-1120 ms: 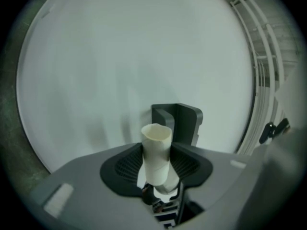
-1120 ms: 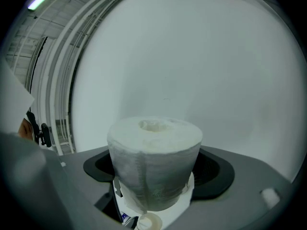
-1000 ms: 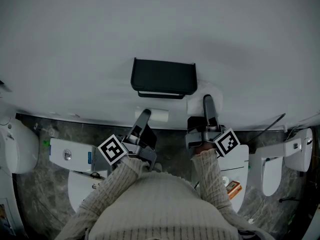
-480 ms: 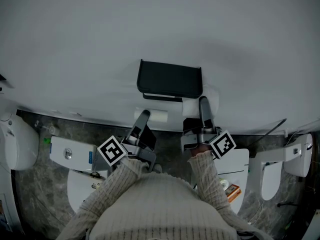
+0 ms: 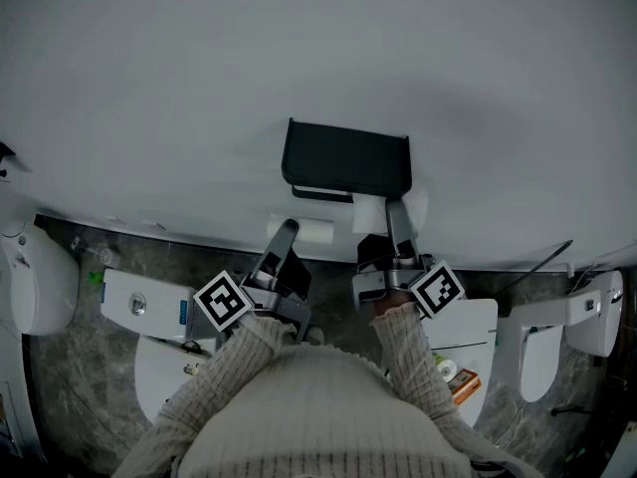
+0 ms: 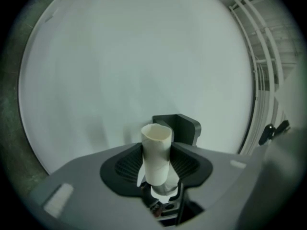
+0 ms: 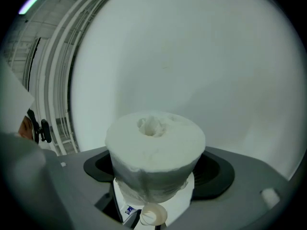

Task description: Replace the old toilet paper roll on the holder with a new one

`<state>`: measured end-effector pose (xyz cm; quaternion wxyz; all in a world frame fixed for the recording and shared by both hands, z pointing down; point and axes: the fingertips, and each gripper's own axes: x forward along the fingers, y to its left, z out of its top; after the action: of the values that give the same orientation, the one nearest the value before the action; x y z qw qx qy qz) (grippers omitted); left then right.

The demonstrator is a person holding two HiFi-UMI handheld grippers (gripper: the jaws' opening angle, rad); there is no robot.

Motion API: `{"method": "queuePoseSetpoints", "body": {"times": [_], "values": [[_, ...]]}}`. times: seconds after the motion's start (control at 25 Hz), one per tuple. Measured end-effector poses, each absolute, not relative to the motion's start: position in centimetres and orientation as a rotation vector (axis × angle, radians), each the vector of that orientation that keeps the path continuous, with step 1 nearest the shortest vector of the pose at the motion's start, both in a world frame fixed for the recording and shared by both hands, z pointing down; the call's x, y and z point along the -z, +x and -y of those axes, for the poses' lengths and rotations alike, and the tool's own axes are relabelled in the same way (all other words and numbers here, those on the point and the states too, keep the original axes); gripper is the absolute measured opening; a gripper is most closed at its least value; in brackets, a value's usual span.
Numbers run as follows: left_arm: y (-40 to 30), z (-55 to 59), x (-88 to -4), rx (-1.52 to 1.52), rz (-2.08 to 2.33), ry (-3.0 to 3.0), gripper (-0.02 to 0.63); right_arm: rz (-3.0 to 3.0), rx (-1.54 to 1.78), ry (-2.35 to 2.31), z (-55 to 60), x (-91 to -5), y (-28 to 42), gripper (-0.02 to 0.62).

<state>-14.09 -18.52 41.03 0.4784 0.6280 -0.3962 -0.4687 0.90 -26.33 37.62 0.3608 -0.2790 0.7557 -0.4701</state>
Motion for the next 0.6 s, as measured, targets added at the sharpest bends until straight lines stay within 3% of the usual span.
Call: {"method": "queuePoseSetpoints", "body": {"times": [0.6], "values": [[-14.3, 18.2, -40.7, 1.164, 0.993, 1.527, 0.167, -2.017, 1.25, -0.643, 26.0, -37.4, -1.4, 0.431]]}}
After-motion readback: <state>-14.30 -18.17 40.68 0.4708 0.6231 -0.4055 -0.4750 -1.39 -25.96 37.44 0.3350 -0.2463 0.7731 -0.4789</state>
